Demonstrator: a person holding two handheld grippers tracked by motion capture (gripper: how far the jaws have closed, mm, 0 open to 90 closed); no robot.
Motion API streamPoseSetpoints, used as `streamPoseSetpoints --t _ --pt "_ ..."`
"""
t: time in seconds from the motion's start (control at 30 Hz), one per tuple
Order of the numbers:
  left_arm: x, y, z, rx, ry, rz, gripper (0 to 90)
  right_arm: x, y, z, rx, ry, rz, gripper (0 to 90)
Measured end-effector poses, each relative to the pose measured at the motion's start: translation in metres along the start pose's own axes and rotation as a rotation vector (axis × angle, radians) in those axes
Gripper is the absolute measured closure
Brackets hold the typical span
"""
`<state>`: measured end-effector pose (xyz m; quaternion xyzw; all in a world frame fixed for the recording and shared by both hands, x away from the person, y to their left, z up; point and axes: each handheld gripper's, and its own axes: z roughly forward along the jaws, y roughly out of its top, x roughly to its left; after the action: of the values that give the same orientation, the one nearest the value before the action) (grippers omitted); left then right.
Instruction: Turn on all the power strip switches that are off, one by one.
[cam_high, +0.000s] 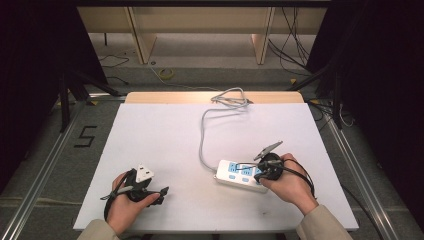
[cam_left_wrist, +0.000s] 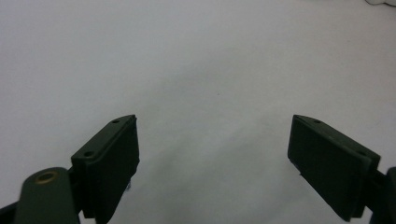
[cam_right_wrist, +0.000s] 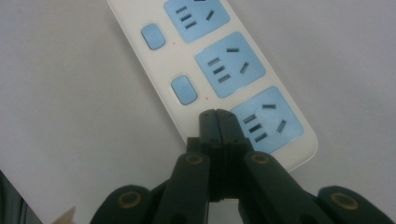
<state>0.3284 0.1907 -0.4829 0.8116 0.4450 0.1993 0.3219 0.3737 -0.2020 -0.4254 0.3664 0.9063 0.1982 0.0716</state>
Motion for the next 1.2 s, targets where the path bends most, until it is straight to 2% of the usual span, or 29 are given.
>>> streamPoseSetpoints --t 1.2 --pt "-0.0003 -0.0003 0.0006 -0.002 -0.001 0.002 16.3 -0.0012 -0.0013 0.0049 0.036 -0.016 0.003 90.0"
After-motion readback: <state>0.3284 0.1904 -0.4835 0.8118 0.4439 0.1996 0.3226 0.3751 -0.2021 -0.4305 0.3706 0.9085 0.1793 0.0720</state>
